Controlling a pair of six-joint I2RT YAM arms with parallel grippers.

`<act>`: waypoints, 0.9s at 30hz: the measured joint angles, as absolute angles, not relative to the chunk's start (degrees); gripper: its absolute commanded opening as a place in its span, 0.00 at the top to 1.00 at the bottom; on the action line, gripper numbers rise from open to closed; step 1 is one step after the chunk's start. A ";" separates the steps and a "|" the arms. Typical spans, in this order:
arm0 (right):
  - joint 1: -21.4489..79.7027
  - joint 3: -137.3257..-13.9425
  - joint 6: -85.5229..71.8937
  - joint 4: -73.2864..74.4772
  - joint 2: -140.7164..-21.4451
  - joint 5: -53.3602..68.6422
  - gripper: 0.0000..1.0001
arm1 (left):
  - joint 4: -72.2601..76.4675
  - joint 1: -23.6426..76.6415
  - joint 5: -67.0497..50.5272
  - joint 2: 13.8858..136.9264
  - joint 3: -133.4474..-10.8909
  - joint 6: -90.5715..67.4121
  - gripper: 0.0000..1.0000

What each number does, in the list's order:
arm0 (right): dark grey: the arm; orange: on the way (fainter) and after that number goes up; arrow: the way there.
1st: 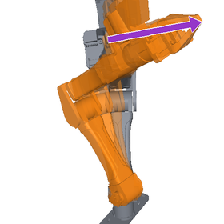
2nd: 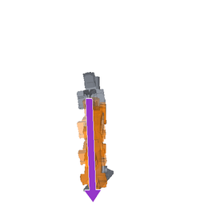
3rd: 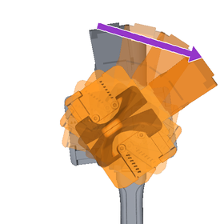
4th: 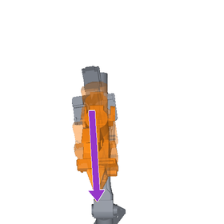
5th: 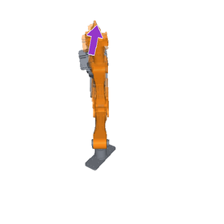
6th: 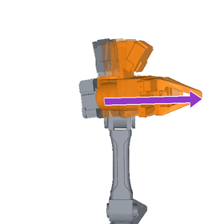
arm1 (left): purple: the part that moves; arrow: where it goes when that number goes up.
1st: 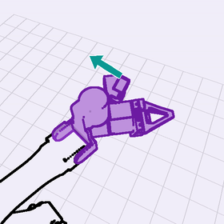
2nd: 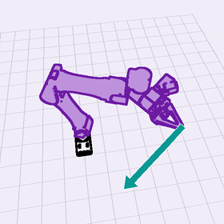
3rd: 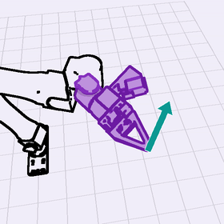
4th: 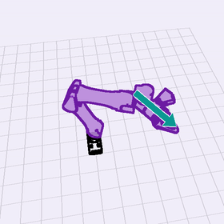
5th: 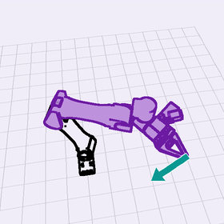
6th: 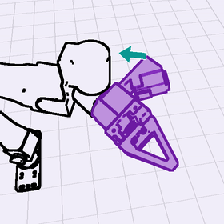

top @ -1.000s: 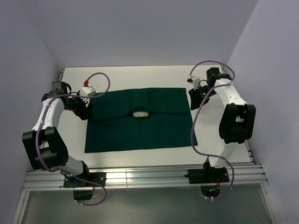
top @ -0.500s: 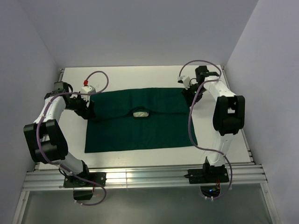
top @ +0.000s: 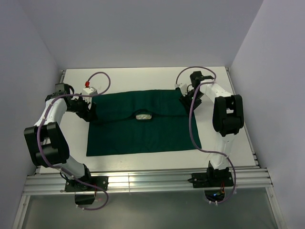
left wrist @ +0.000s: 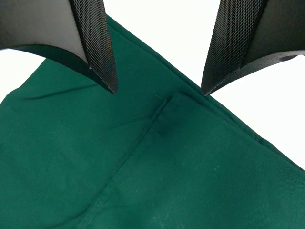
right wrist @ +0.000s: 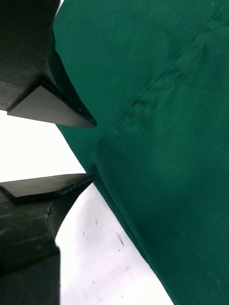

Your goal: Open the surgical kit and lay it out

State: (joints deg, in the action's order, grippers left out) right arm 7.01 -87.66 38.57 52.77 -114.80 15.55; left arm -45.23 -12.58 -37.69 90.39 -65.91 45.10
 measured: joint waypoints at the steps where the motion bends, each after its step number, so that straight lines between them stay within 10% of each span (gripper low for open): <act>1: 7.05 -87.66 38.44 52.84 -114.91 15.53 0.46 | -45.23 -12.58 -37.69 90.39 -65.91 45.12 0.24; 10: 8.19 -87.81 37.89 53.10 -118.61 13.52 0.46 | -45.06 -12.58 -37.69 90.39 -65.91 44.71 0.22; 16: 8.93 -88.33 37.39 52.66 -119.13 11.44 0.80 | -44.91 -12.58 -37.74 90.50 -65.93 43.66 0.23; 27: 9.15 -92.09 37.19 56.36 -118.96 11.66 1.00 | -43.33 -12.58 -37.45 90.59 -65.93 43.35 0.28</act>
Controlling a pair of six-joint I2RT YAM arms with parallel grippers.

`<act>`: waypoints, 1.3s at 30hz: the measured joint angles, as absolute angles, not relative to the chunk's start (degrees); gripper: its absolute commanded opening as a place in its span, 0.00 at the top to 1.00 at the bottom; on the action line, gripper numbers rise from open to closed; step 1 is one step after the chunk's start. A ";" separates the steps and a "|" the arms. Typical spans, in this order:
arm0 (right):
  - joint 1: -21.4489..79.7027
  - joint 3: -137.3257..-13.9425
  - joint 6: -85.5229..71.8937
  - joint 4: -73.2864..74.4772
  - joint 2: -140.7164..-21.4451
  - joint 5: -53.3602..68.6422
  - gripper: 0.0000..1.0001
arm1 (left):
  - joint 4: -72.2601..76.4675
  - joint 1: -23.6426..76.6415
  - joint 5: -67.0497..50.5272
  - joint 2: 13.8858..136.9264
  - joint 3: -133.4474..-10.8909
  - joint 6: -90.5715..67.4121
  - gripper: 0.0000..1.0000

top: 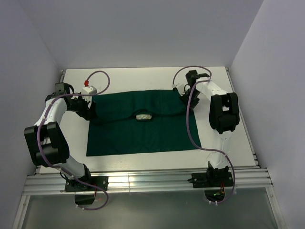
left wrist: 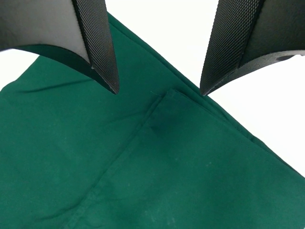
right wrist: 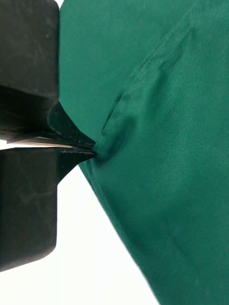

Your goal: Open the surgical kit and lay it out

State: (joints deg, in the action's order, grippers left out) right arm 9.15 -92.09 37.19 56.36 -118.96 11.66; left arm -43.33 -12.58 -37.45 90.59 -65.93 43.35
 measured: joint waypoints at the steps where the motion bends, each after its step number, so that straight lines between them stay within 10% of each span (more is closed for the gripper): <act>1: 9.15 -93.12 37.19 57.17 -118.96 11.73 1.00 | -43.05 -12.58 -37.32 90.59 -65.93 43.38 0.29; 7: 9.13 -102.56 36.40 61.43 -118.83 13.50 1.00 | -40.82 -12.58 -36.75 91.68 -66.26 43.72 0.33; 20: 8.73 -124.16 26.35 63.61 -121.38 17.54 1.00 | -35.75 -11.53 -36.05 92.47 -64.79 47.72 0.01; 39: 6.44 -128.44 11.77 59.44 -126.48 21.32 1.00 | -13.61 6.70 -28.51 83.96 -49.65 42.11 0.01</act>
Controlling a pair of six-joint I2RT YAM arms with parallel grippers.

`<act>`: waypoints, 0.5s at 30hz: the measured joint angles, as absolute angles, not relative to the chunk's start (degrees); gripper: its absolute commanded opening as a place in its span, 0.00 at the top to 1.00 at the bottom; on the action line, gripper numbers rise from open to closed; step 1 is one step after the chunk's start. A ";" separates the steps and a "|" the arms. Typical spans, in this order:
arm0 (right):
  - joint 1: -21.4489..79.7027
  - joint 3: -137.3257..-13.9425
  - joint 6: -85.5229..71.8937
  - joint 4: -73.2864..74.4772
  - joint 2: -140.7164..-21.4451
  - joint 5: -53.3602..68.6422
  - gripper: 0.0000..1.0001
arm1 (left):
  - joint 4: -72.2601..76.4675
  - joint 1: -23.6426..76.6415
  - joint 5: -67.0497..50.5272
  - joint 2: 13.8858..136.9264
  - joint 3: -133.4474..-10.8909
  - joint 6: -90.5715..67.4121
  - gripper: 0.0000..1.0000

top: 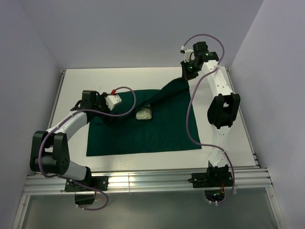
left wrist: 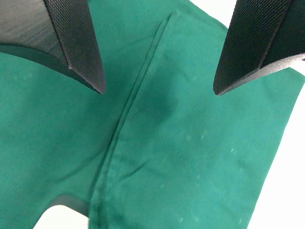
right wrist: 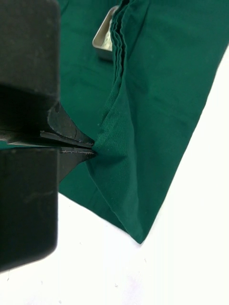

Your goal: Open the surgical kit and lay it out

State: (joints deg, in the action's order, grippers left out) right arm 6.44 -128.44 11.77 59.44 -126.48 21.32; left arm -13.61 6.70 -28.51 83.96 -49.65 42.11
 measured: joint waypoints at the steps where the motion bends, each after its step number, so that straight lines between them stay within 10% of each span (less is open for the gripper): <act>1: 6.22 -128.44 11.31 59.13 -126.48 21.82 1.00 | -12.45 7.64 -27.86 83.72 -48.93 41.74 0.01; 15: 5.28 -128.44 7.51 56.64 -126.48 25.61 1.00 | -5.08 16.38 -21.52 87.31 -47.92 37.82 0.01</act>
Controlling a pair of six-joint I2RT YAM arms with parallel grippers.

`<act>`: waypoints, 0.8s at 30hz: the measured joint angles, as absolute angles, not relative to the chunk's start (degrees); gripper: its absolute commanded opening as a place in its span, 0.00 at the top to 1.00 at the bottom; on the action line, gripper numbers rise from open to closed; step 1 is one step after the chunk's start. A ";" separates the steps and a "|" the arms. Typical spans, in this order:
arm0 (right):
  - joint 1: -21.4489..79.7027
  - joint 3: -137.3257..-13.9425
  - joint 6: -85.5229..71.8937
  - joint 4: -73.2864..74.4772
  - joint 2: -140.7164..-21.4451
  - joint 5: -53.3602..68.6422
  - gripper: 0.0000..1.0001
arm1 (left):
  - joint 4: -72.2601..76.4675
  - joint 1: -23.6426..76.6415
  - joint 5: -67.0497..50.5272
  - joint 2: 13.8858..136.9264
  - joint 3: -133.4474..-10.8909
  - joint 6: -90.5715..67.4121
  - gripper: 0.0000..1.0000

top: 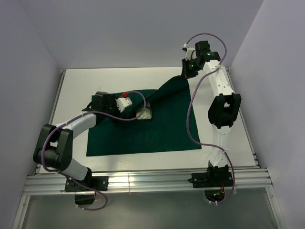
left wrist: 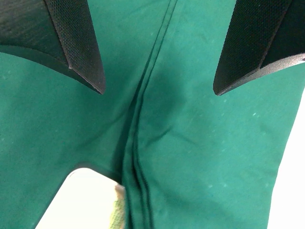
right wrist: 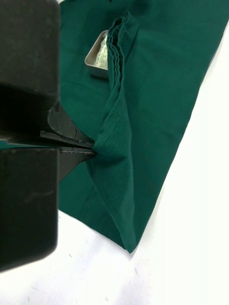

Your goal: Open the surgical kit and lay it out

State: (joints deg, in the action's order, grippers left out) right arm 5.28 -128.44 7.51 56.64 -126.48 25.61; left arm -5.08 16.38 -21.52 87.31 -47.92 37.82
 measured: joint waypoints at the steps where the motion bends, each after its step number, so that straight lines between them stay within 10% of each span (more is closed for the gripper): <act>1: 5.21 -128.44 7.31 56.58 -126.48 25.78 1.00 | -4.75 16.80 -21.26 87.72 -47.92 37.65 0.01; 24: 3.70 -128.44 6.20 56.45 -126.48 28.75 1.00 | 13.58 24.47 -4.03 96.07 -47.40 33.61 0.06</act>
